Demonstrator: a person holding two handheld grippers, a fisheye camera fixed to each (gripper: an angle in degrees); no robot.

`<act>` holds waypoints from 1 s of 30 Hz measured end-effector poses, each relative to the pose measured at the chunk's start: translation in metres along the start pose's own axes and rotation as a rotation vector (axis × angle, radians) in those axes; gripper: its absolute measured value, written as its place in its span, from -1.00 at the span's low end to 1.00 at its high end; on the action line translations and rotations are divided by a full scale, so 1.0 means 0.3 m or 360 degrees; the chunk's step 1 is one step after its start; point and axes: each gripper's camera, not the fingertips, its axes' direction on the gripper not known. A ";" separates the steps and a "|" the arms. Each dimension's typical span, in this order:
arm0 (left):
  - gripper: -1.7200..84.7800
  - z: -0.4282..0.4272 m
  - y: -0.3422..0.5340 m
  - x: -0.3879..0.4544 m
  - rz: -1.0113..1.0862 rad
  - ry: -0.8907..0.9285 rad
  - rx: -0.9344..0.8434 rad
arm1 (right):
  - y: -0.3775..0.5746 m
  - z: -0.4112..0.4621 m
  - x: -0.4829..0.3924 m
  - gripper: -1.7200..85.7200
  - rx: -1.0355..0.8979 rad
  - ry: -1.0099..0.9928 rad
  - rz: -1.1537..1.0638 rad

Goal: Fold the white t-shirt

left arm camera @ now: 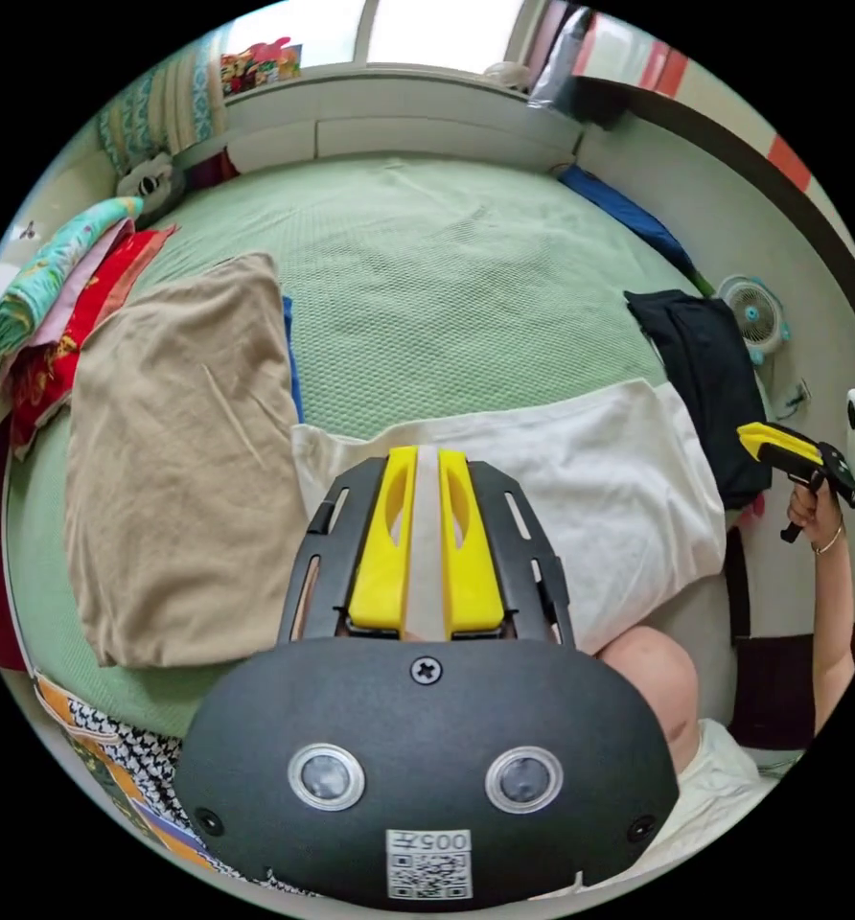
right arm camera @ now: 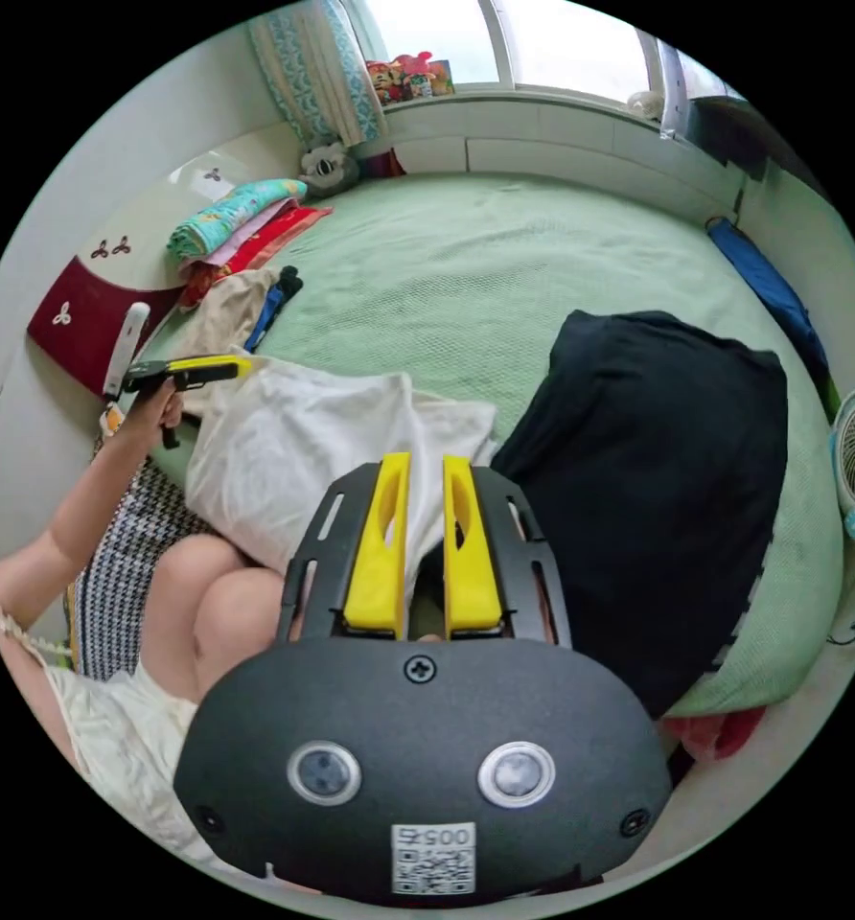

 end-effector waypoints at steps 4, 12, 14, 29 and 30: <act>-0.80 -0.052 0.085 0.170 0.0143 0.0166 0.0035 | 0.170 -0.014 0.028 -0.72 -0.0082 -0.0090 -0.0020; -0.82 -0.076 0.196 0.626 0.0583 0.0509 -0.0124 | 0.316 0.118 0.123 -0.73 -0.0244 -0.0225 0.0107; -0.78 -0.074 0.229 0.760 0.0676 0.0470 -0.0143 | 0.299 0.142 0.134 -0.77 -0.0247 -0.0253 0.0114; -0.68 0.031 0.285 1.272 0.0753 0.0142 -0.0101 | 0.108 0.037 0.172 -0.95 -0.0448 -0.0375 0.0390; -0.71 0.034 0.283 1.271 0.0731 0.0131 -0.0100 | 0.101 0.036 0.179 -0.95 -0.0459 -0.0338 0.0397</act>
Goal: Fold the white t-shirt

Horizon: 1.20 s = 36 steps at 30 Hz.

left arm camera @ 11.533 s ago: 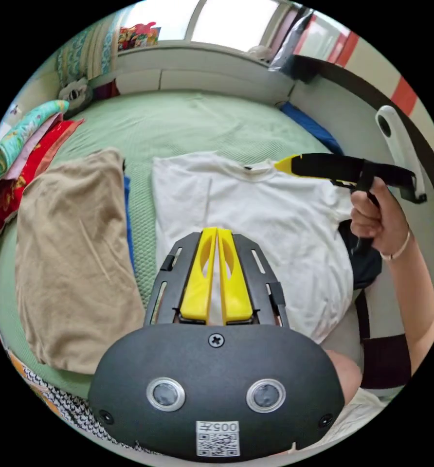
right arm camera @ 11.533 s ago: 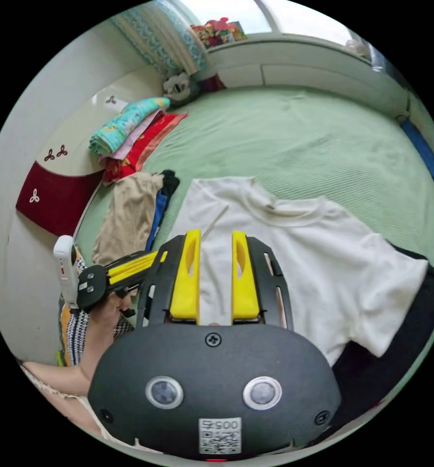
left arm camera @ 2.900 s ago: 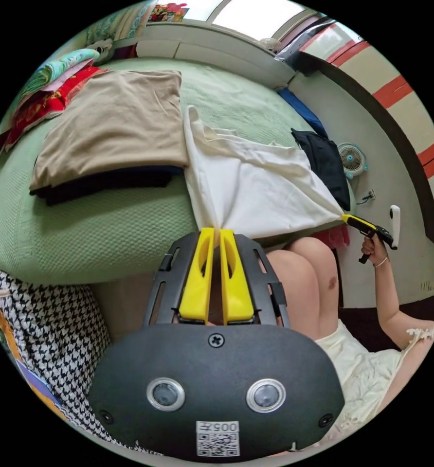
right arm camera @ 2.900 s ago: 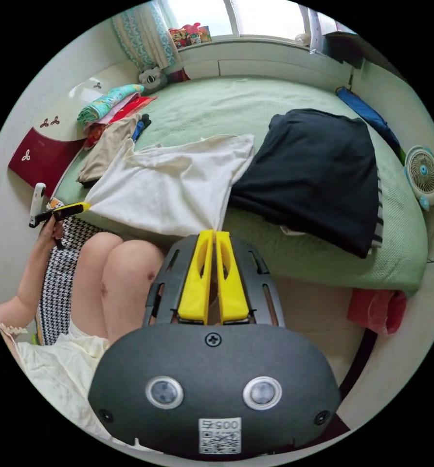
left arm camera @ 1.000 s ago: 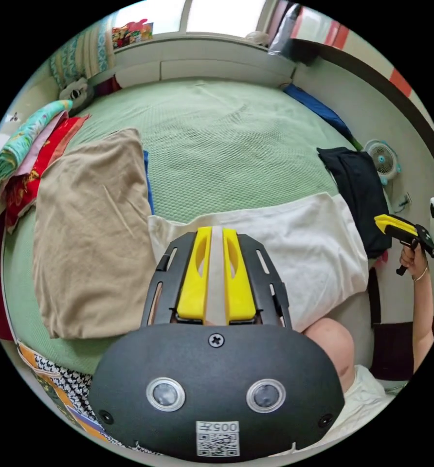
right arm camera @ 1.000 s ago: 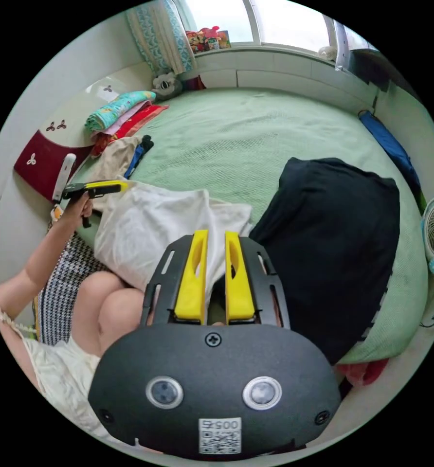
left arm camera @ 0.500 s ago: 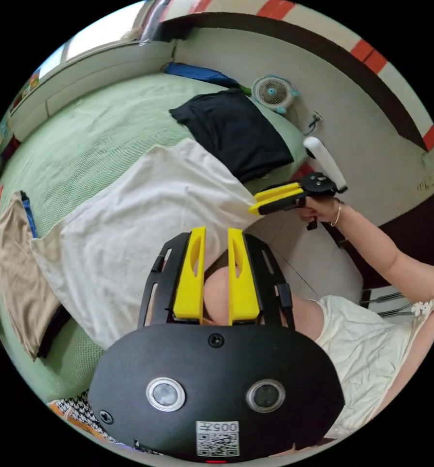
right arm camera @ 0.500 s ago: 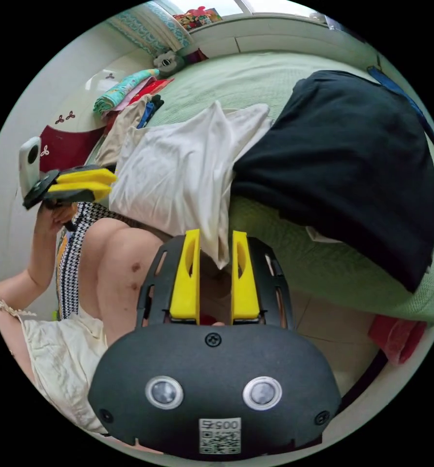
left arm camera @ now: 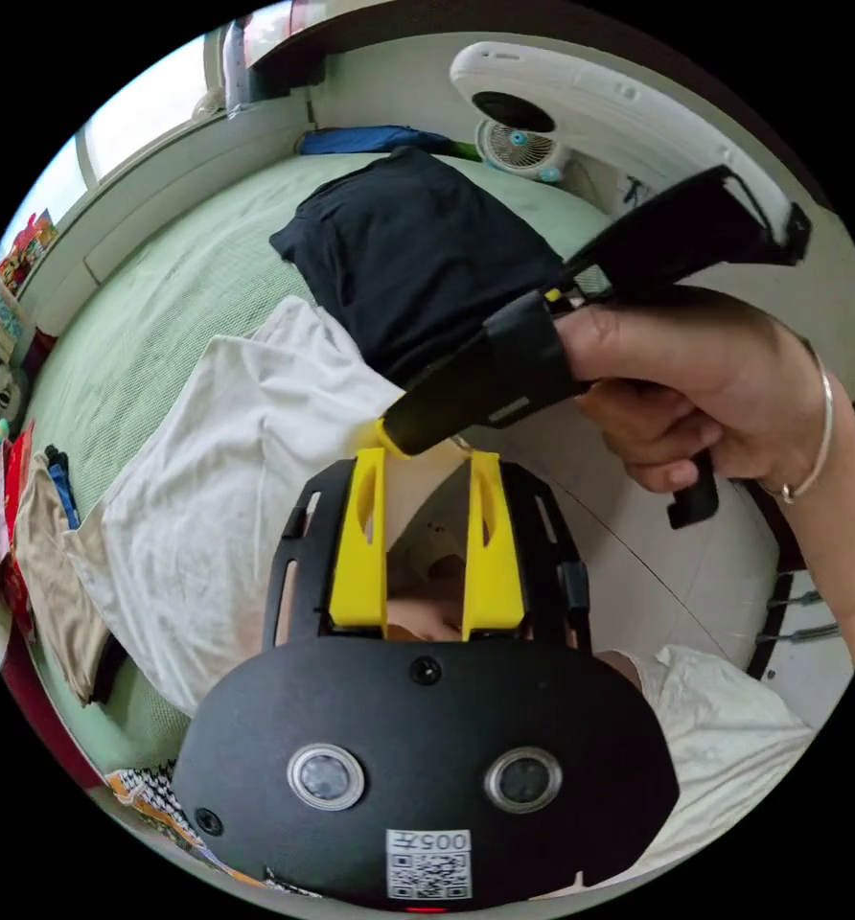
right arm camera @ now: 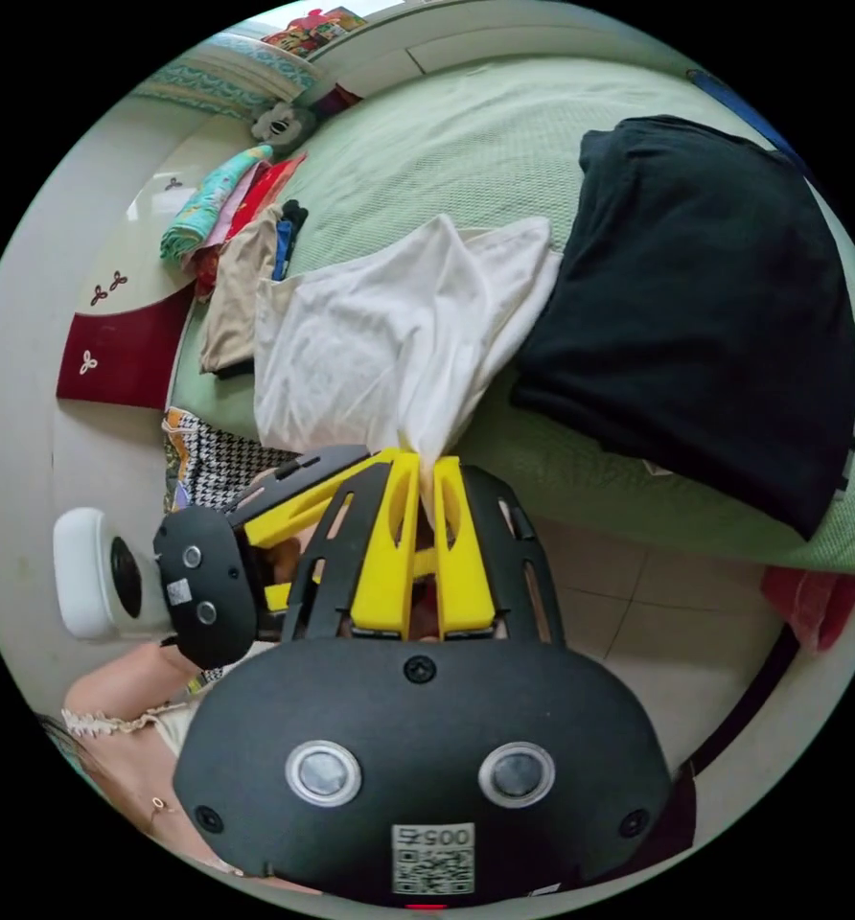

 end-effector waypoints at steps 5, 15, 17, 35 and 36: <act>-0.85 -0.036 0.041 -0.050 -0.0113 0.0112 0.0069 | -0.015 -0.062 0.052 -0.90 0.0095 -0.0114 -0.0028; -0.86 -0.131 0.121 -0.127 -0.0154 0.0181 0.0178 | -0.210 -0.129 0.233 -0.70 0.0172 -0.0385 0.0222; -0.86 -0.142 0.139 -0.138 -0.0147 0.0185 0.0184 | -0.260 -0.104 0.237 -0.69 0.0116 -0.0385 0.0248; -0.87 -0.276 0.182 -0.262 -0.0155 0.0414 0.0520 | -0.521 -0.273 -0.041 -0.95 0.0436 0.0029 0.0150; -0.87 -0.281 0.175 -0.266 -0.0158 0.0428 0.0537 | -0.524 -0.320 -0.055 -0.96 0.0458 0.0101 0.0176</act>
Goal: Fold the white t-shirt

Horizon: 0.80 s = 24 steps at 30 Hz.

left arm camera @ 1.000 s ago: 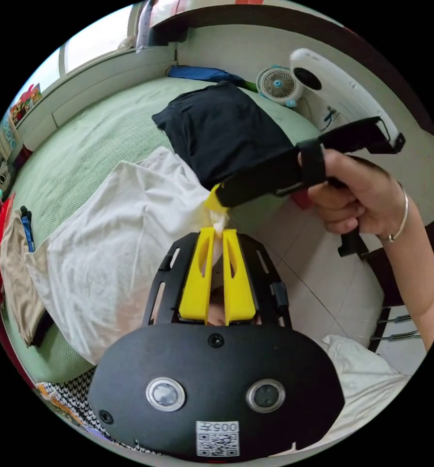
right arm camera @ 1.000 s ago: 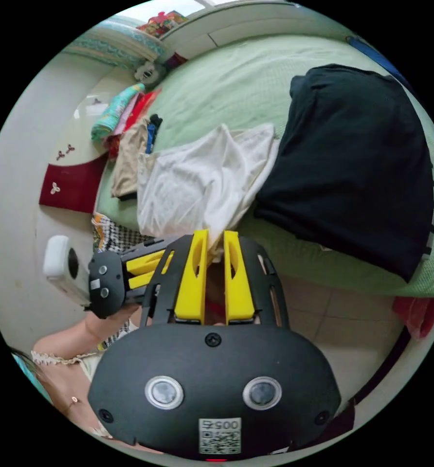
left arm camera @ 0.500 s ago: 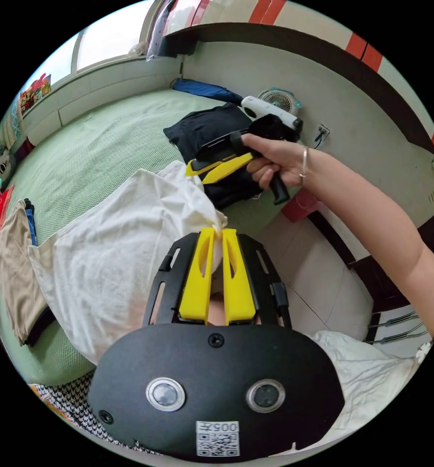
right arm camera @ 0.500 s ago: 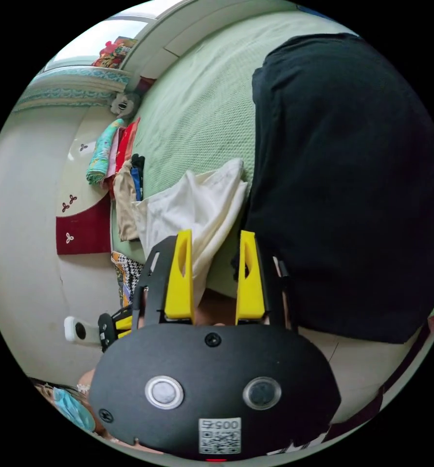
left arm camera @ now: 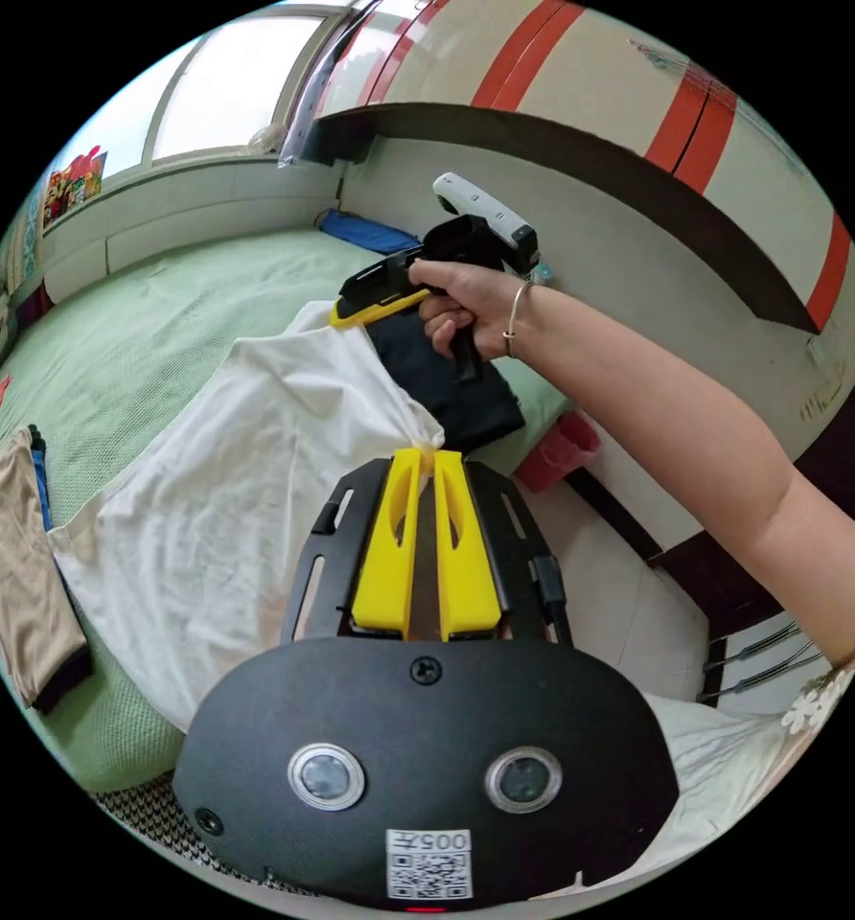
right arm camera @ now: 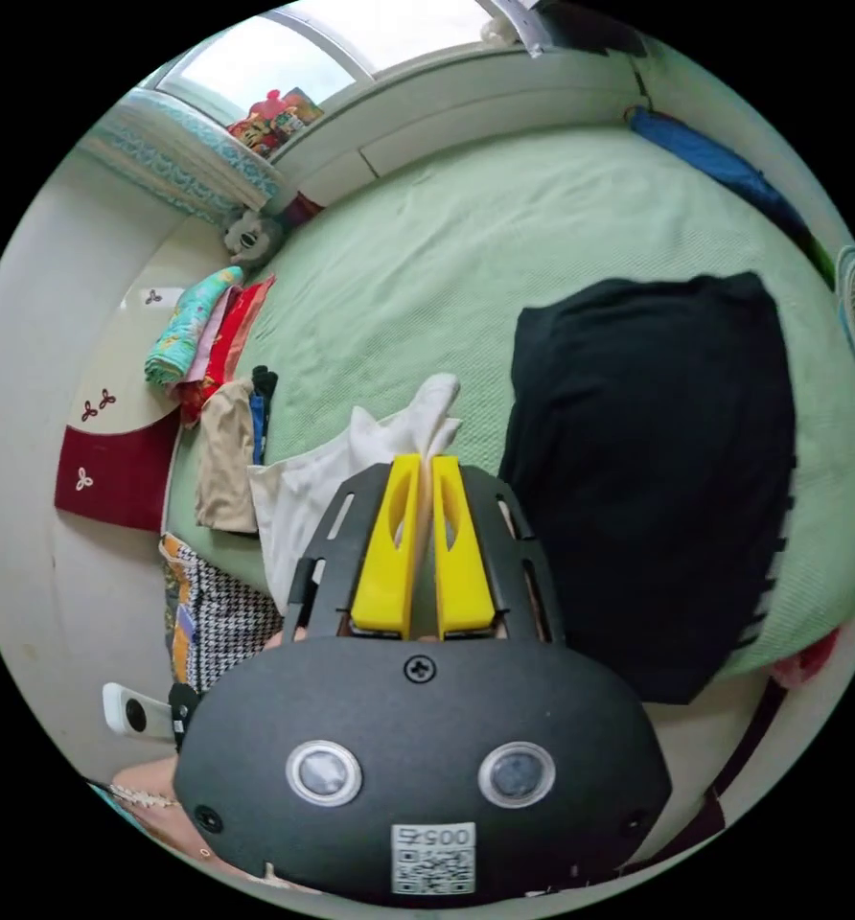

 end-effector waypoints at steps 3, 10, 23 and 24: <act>-0.87 -0.005 -0.034 -0.015 -0.0023 0.0083 0.0076 | -0.019 -0.088 -0.025 -0.97 0.0030 0.0266 0.0060; -0.87 -0.031 0.035 -0.132 -0.0151 0.0165 0.0075 | 0.020 -0.070 -0.197 -0.97 0.0049 0.0660 0.0011; -0.84 -0.245 0.432 -0.636 -0.0740 -0.0082 -0.0115 | 0.006 0.413 -0.967 -0.82 -0.0145 0.0528 -0.0531; -0.84 -0.246 0.453 -0.657 -0.0761 -0.0077 -0.0147 | 0.005 0.475 -0.997 -0.80 -0.0204 0.0520 -0.0531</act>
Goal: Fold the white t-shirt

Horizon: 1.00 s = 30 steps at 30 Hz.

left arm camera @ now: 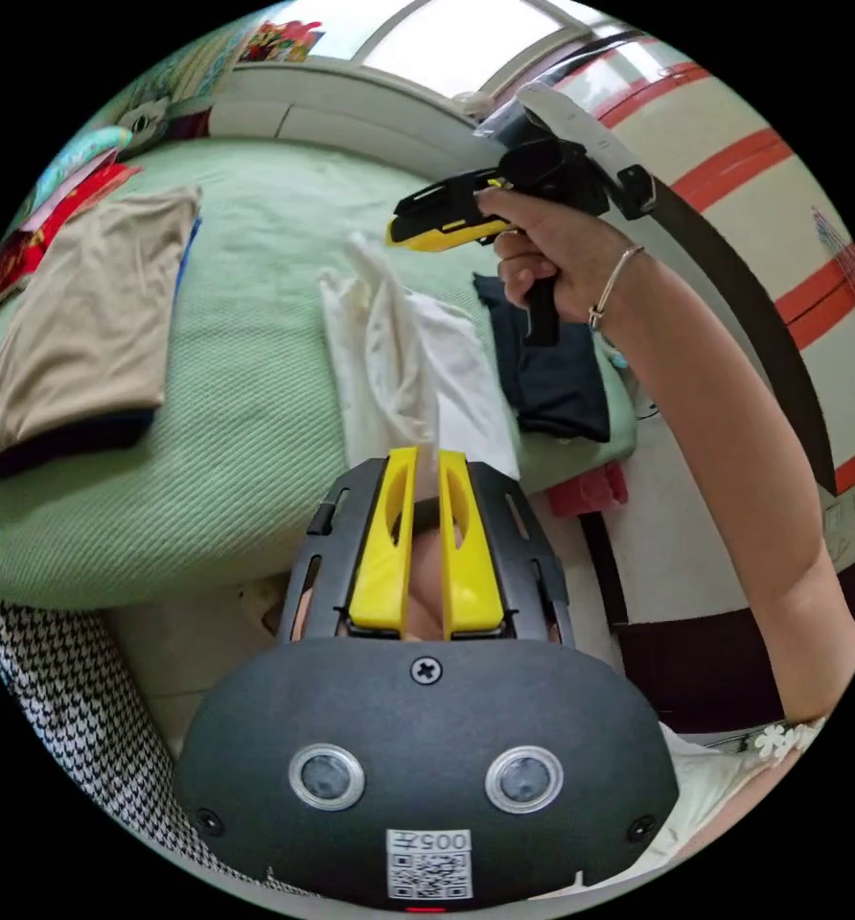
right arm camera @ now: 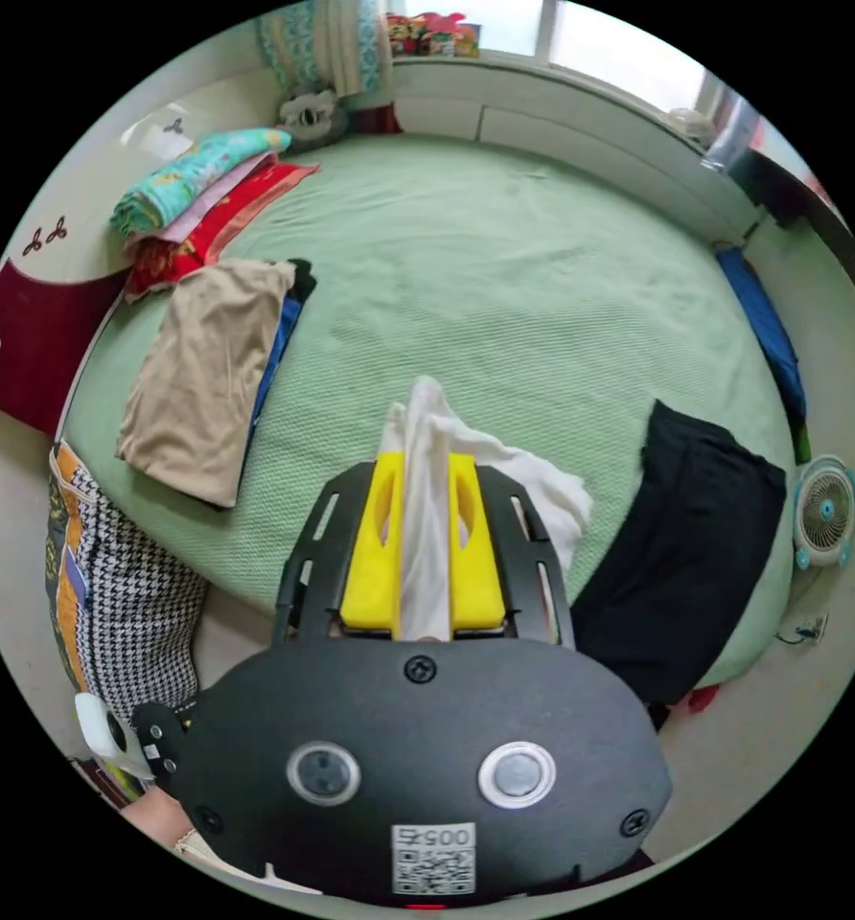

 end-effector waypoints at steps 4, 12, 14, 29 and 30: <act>-0.81 -0.015 0.043 -0.125 -0.0046 -0.0013 -0.0033 | -0.007 0.034 -0.048 -0.77 0.0021 -0.0043 -0.0052; -0.68 0.053 -0.031 -0.155 0.0066 -0.0027 -0.0075 | 0.135 -0.030 0.232 -0.68 0.0211 0.0015 -0.0038; -0.66 0.084 -0.056 -0.150 0.0098 -0.0045 -0.0109 | 0.175 -0.019 0.302 -0.66 0.0242 -0.0041 0.0005; -0.60 0.190 -0.121 -0.151 0.0151 -0.0198 -0.0220 | 0.228 0.218 0.375 -0.62 0.0252 -0.0255 -0.0052; -0.61 0.190 -0.122 -0.152 0.0148 -0.0212 -0.0222 | 0.224 0.239 0.369 -0.62 0.0232 -0.0243 -0.0053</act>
